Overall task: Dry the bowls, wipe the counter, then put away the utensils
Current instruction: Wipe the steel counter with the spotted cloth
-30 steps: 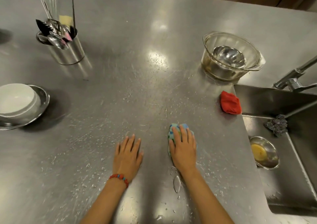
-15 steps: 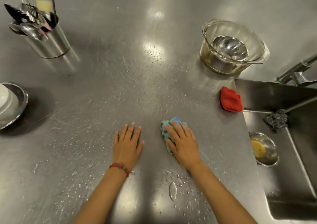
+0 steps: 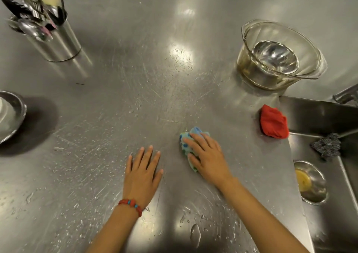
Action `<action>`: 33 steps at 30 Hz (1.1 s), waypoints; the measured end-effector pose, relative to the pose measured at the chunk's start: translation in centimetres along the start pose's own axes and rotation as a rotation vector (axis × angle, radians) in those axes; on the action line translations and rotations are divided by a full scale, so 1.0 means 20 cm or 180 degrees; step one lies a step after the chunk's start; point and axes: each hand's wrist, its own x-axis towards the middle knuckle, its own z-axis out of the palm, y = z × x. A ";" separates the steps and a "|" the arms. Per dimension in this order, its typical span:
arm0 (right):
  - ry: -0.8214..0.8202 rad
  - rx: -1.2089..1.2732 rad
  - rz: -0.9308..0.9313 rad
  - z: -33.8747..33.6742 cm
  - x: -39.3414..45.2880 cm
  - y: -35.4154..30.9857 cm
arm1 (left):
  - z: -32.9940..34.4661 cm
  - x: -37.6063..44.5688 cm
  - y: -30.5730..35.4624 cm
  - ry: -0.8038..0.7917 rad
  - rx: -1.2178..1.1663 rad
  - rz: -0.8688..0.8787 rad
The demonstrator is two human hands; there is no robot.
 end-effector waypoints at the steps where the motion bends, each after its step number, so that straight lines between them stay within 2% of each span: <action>1: -0.0041 -0.0032 0.0030 -0.02 0.06 0.05 | 0.00 0.00 0.00 -0.0022 0.0014 -0.0005; 3: 0.0040 -0.0104 0.0411 -0.07 0.26 0.16 | 0.00 0.01 0.00 -0.0062 0.0021 -0.0015; 6: 0.0321 -0.0145 0.1284 -0.13 0.54 0.22 | -0.01 0.01 0.01 -0.0133 0.0010 -0.0041; 7: 0.0373 -0.0086 0.1363 -0.12 0.56 0.19 | -0.01 0.01 0.01 -0.0156 0.0012 -0.0052; 8: 0.0344 -0.0028 0.1306 -0.09 0.54 0.15 | -0.02 0.01 0.01 -0.0175 0.0009 -0.0061; 12: 0.0200 -0.0186 0.0225 0.06 0.14 -0.12 | -0.03 0.01 0.01 -0.0174 -0.0067 -0.0135; 14: 0.0214 -0.0141 0.0046 0.06 0.12 -0.12 | -0.04 0.01 0.00 -0.0140 -0.0149 -0.0176; 17: 0.0137 -0.0179 0.0403 0.00 0.39 0.03 | -0.07 0.01 -0.04 -0.0027 -0.0209 -0.0339; 20: 0.0227 -0.0132 0.1005 -0.07 0.76 0.16 | -0.09 0.01 -0.11 0.0030 -0.0273 -0.0538; 22: 0.0301 -0.0035 0.1172 -0.08 0.87 0.17 | -0.08 0.01 -0.15 0.0064 -0.0284 -0.0631; 24: 0.0342 0.0066 0.1156 -0.05 0.83 0.12 | -0.07 0.02 -0.18 0.0098 -0.0278 -0.0659; 29: 0.0365 -0.0111 0.0420 0.12 0.37 -0.19 | -0.08 0.02 -0.19 -0.0033 -0.0241 -0.0786; 33: 0.0185 -0.0146 0.0422 0.05 0.64 -0.07 | -0.09 0.03 -0.20 -0.0027 -0.0224 -0.0769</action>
